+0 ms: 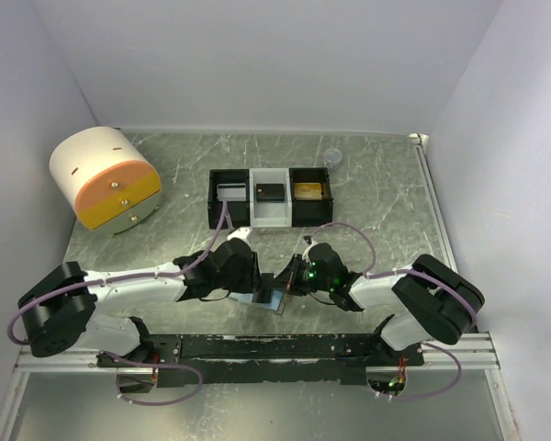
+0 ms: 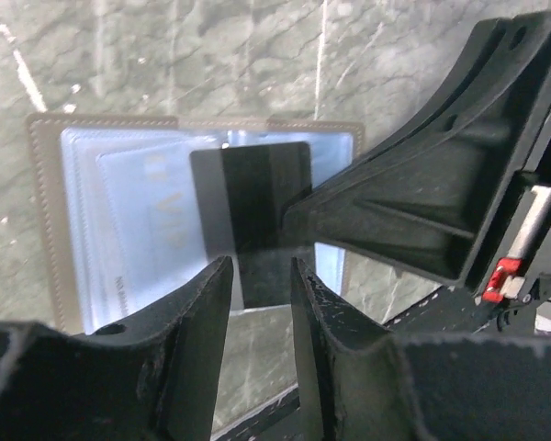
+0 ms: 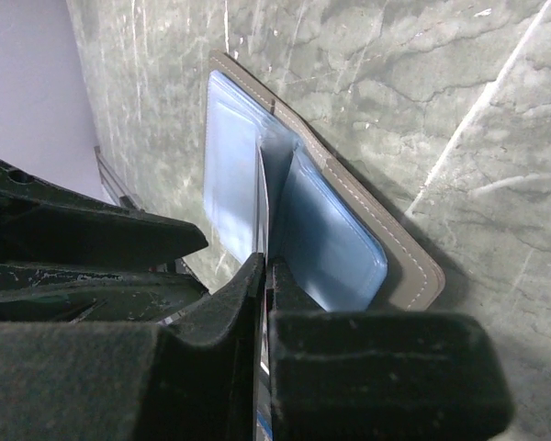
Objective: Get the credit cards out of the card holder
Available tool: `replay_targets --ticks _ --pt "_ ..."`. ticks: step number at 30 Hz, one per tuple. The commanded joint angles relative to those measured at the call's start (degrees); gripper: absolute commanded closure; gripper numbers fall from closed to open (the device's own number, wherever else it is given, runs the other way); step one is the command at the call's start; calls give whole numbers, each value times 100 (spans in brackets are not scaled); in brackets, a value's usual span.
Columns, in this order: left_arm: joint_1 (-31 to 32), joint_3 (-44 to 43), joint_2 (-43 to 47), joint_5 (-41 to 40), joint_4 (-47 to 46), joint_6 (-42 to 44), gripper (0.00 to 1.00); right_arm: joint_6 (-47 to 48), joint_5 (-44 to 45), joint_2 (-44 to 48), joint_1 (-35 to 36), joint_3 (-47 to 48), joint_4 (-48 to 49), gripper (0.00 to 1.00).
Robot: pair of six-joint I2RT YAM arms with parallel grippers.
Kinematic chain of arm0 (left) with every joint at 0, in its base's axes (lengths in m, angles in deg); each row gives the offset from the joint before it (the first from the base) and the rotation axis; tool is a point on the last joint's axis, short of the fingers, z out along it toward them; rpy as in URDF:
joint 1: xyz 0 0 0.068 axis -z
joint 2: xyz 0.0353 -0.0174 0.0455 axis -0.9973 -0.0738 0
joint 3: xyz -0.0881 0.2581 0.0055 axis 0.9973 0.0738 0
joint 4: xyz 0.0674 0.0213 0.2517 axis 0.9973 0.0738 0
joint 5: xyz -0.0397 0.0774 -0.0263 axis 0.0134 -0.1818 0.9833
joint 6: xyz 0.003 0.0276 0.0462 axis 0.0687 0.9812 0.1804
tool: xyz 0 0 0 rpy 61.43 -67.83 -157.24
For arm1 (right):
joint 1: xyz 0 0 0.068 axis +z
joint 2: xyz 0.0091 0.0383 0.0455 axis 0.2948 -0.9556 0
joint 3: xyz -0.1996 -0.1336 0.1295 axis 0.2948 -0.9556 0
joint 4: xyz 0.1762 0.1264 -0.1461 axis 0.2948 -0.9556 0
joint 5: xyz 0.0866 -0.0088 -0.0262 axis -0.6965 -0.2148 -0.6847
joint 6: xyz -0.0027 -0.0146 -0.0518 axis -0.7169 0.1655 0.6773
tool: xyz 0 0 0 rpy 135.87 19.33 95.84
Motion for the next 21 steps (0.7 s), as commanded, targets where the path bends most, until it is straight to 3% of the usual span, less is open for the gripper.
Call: replay_targets --ticks 1,15,21 --pt "28 -262 -381 228 -226 27 57 173 214 127 -13 63 -402 97" --pt "19 198 -585 18 -340 -607 58 121 216 161 -13 21 -395 94" --pt "19 300 -616 34 -349 -689 62 135 151 136 -13 65 -369 86"
